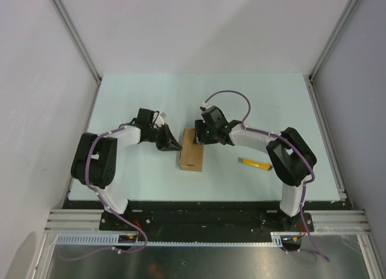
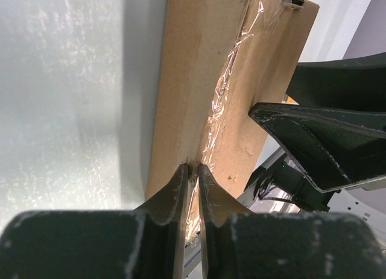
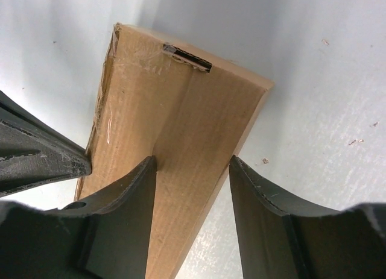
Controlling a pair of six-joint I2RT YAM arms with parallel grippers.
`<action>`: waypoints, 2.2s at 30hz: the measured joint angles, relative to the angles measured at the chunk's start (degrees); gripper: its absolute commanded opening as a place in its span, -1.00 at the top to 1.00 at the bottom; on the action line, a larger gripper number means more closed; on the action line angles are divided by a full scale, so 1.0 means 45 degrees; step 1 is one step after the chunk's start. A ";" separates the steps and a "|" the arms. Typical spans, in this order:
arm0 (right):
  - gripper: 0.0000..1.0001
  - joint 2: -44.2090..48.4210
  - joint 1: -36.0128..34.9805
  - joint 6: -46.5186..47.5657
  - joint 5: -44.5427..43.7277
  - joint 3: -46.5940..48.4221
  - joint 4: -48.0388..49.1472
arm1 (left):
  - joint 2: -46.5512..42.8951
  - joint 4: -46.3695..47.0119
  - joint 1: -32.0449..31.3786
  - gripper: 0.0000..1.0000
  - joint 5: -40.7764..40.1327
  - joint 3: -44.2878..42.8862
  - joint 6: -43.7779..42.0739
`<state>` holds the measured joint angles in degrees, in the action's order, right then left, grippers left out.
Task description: Unpack the express box
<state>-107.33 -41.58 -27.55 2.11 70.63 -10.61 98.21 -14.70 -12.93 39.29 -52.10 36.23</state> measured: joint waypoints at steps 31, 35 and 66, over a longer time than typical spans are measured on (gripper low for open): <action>0.17 0.0039 -0.0063 -0.0316 -0.0384 0.0073 -0.0107 | -0.0282 0.0287 0.0714 0.57 -0.0010 0.0641 0.0097; 0.17 0.0039 -0.0063 -0.0311 -0.0384 0.0073 -0.0087 | -0.0248 0.0000 0.0699 0.46 -0.0073 0.0432 0.0083; 0.19 0.0039 -0.0068 -0.0257 -0.0374 0.0073 -0.0058 | 0.1700 -0.0126 0.0165 0.53 -0.0636 -0.2404 -0.1171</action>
<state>-107.15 -41.89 -28.71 0.43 70.96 -10.87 105.86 -15.27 -12.19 36.42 -62.92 30.96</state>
